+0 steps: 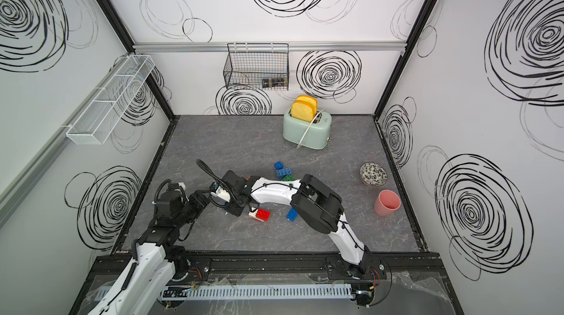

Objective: Assemble a heart with lego
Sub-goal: Pick up the lego brick from the center of the board.

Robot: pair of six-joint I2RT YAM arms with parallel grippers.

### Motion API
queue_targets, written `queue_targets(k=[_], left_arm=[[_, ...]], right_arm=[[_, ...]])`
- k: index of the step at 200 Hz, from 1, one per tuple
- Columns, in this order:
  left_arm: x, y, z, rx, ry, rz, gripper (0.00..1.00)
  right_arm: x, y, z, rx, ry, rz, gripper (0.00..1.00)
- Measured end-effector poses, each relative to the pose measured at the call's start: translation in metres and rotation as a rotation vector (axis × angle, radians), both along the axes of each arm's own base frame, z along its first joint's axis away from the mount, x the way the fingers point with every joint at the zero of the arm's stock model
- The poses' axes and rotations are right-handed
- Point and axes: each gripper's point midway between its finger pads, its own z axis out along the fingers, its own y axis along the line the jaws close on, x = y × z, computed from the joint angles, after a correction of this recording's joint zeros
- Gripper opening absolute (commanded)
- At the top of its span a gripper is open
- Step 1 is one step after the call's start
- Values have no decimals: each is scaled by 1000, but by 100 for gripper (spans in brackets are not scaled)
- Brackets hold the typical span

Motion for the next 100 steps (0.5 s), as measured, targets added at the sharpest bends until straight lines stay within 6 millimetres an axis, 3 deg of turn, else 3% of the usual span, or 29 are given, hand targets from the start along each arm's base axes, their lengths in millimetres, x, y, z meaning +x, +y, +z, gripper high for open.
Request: queue_targets(k=[64, 100], left_arm=[[2, -29, 8, -95, -28, -149, 64], [-1, -60, 22, -126, -88, -286, 65]], right_arm=[[14, -27, 74, 134, -38, -83, 28], [15, -51, 85, 128, -62, -139, 28]])
